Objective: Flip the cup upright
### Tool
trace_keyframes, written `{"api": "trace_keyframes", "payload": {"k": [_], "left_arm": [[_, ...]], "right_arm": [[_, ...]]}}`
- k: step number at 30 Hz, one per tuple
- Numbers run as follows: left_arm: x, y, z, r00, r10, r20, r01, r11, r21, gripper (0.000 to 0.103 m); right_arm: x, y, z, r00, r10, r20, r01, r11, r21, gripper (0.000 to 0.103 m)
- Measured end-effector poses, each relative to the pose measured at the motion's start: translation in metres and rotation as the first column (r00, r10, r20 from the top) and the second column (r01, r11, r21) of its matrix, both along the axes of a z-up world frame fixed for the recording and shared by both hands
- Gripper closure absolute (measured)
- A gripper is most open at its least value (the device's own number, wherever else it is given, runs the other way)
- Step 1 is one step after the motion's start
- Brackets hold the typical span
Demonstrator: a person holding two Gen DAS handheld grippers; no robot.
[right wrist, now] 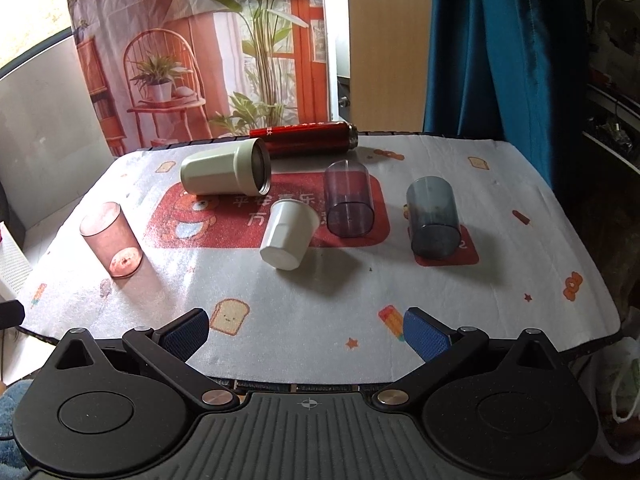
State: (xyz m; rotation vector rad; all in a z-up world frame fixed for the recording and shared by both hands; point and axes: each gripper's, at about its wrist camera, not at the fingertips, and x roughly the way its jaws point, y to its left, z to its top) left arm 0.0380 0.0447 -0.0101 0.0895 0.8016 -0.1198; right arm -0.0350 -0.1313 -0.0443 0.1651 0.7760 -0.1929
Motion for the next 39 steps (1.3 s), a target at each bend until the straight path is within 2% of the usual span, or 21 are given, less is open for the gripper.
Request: {"api": "trace_keyframes", "payload": {"k": [39], "left_arm": [[-0.007,-0.001,0.014,0.998,0.016,0.069,-0.016,1.0,0.004,0.0]], "right_arm": [[-0.005,-0.004,0.006,1.0,-0.014,0.025,0.014,1.0,-0.019,0.0]]}}
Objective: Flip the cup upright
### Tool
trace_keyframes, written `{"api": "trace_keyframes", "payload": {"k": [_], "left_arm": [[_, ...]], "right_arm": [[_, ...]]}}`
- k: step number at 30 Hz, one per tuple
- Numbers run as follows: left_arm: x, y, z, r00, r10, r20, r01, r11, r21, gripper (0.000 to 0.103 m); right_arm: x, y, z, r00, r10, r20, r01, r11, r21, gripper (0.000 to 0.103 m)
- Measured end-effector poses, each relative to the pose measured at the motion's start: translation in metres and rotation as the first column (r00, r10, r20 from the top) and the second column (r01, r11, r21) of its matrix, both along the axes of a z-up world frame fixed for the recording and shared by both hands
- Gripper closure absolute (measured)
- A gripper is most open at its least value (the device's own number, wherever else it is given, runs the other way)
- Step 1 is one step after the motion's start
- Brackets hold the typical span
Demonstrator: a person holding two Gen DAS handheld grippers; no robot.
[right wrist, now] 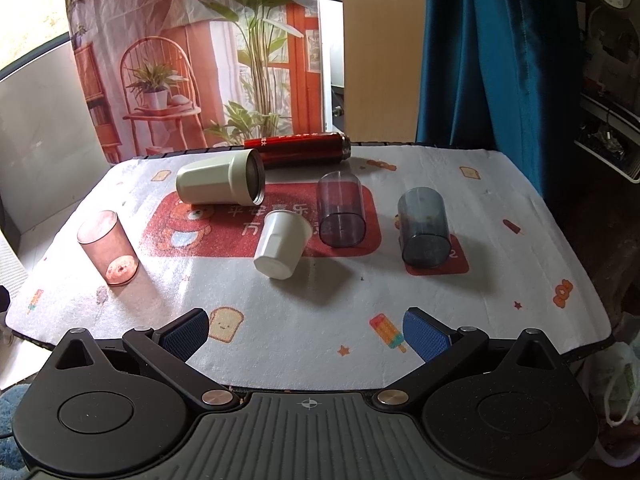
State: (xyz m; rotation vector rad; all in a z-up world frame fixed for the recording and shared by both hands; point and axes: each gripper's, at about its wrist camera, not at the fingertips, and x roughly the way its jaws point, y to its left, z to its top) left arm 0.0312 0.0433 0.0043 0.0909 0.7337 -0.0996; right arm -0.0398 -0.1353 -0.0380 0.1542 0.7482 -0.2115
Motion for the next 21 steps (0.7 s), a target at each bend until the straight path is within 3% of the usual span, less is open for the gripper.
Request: {"api": "trace_keyframes", "payload": {"k": [21], "left_arm": [[-0.0033,0.0009,0.0028,1.0,0.005,0.011,-0.005,1.0,0.002,0.0]], "right_arm": [[-0.0008,-0.0005,0.0015,1.0,-0.001,0.002,0.001,1.0,0.0,0.0]]}}
